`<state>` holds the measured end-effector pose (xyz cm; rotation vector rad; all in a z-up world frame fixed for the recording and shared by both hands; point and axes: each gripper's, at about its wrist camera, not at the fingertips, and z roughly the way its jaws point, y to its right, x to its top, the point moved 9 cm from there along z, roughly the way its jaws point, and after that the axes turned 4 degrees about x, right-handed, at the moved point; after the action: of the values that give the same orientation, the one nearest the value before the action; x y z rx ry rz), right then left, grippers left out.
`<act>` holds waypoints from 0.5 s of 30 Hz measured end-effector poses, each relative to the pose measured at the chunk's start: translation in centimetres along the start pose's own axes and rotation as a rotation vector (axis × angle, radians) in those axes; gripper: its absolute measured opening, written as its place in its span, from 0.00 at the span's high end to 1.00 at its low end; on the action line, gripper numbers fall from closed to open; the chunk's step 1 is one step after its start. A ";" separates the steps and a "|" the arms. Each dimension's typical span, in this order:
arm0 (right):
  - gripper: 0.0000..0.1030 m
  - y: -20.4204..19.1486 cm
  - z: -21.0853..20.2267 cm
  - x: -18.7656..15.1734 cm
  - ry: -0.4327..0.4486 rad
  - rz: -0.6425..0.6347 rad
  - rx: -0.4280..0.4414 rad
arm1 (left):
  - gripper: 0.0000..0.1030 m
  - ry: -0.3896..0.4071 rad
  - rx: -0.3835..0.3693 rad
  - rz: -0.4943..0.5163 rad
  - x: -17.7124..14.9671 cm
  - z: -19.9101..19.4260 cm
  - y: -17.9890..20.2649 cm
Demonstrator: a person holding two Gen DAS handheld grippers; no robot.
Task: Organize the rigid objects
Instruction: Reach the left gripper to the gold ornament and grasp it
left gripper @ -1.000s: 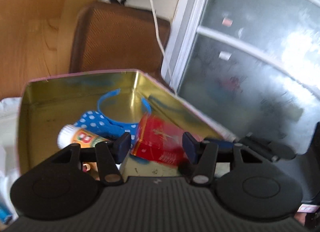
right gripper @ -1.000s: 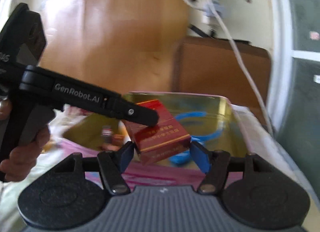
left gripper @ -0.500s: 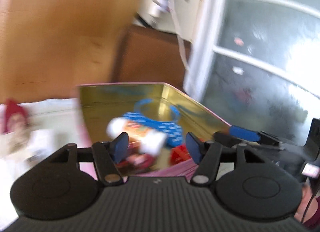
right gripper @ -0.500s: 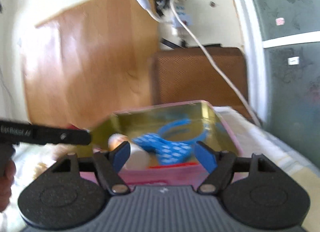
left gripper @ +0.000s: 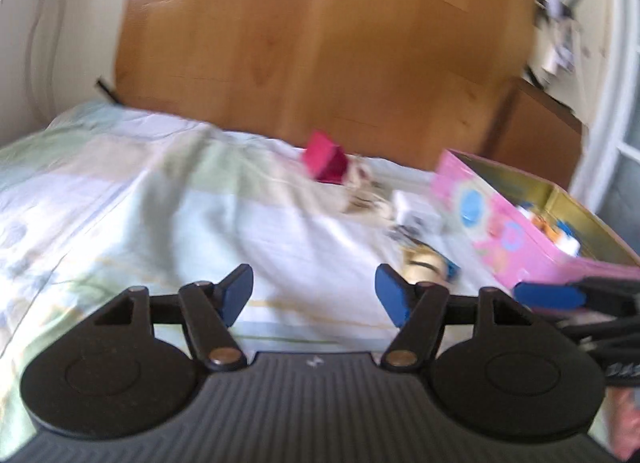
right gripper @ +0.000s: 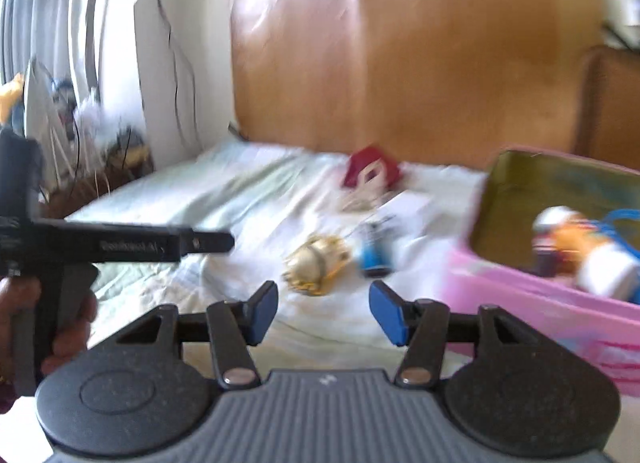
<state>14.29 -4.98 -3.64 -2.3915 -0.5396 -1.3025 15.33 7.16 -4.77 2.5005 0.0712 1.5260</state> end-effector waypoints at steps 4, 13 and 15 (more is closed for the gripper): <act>0.36 -0.2 4.5 1.2 -0.062 0.026 -0.038 | 0.32 -0.002 -0.058 -0.134 0.6 0.2 -1.5; 0.58 0.7 6.4 0.5 -0.101 0.098 -0.011 | 0.32 0.014 -0.102 -0.104 0.6 -0.4 -0.6; 0.58 0.1 5.1 -0.4 -0.102 0.047 -0.005 | 0.32 -0.004 -0.123 -0.063 0.4 -0.3 0.3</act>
<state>17.74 -2.67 -6.61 -2.4697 -0.5060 -1.1682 15.22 7.01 -4.24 2.3823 0.0539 1.4553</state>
